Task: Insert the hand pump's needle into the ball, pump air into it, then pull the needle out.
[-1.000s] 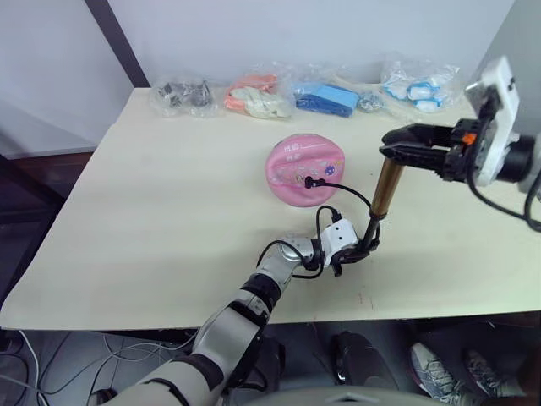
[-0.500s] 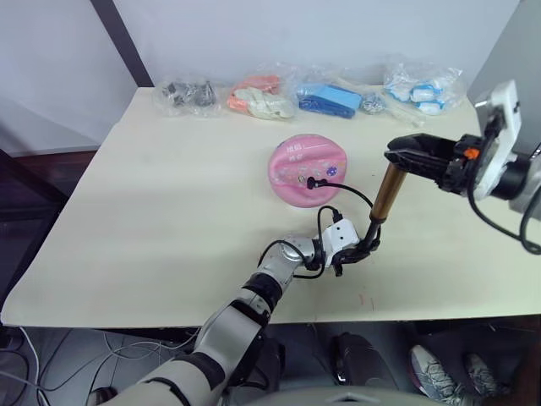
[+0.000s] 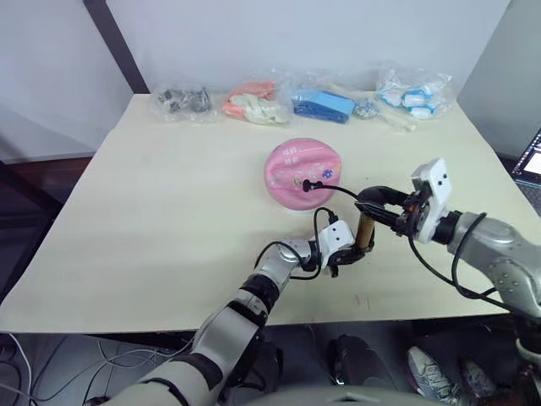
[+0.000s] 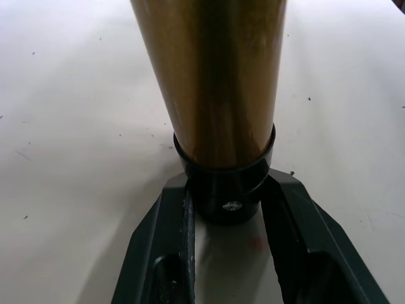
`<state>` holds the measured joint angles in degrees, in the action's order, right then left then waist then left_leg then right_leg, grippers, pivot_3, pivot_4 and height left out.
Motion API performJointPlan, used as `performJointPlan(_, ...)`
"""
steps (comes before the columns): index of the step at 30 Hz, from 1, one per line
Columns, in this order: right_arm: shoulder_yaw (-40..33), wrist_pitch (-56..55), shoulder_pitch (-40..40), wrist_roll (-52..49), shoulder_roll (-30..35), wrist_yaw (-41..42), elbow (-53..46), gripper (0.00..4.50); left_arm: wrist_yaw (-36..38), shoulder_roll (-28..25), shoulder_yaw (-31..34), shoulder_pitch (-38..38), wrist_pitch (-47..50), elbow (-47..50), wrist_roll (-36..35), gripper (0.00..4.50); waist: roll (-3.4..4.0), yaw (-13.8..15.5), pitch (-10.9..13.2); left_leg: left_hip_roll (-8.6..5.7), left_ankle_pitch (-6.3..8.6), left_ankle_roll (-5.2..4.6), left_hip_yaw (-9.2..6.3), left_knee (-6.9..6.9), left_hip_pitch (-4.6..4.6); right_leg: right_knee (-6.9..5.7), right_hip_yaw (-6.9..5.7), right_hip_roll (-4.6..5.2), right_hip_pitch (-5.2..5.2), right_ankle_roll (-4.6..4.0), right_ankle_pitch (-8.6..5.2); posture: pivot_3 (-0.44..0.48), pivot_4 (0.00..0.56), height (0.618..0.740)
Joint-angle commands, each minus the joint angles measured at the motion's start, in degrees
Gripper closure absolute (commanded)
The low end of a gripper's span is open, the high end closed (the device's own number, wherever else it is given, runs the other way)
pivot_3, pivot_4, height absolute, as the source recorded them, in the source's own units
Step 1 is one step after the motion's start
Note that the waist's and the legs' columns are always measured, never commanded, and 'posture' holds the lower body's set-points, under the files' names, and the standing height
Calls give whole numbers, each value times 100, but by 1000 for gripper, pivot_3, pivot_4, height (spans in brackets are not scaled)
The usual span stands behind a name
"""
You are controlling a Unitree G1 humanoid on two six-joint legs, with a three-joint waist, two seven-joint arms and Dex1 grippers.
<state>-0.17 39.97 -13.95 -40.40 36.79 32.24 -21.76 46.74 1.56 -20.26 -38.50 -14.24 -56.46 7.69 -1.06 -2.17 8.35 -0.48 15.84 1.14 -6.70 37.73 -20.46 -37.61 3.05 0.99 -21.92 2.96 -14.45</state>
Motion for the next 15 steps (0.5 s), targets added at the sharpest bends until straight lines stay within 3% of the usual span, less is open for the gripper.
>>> performJointPlan(1,473,310,350,403,25,38,361,2553,92,-7,-156,150,114,-74,188,3483,-9,-8,-5,0,0,0,0,-3,6,2,0,0,5,-1,0,0,150,740)
performJointPlan(5,-40,479,6,132,153,59,134,2553,85,-5,-167,183,114,-57,195,3483,-12,-5,-7,1,0,0,1,-29,29,18,1,1,25,-2,-2,0,150,740)
performJointPlan(8,-768,953,-810,-499,491,7,-143,2553,85,-20,-178,208,118,-50,208,3483,8,2,17,0,0,1,3,-31,23,23,3,4,22,-1,-1,0,150,740)
performJointPlan(15,-1577,1947,-2426,-1568,1171,-122,-45,2553,56,-13,-188,209,119,-91,231,3483,38,45,45,-10,-1,0,5,-29,-70,5,7,13,-78,-27,16,0,150,740)
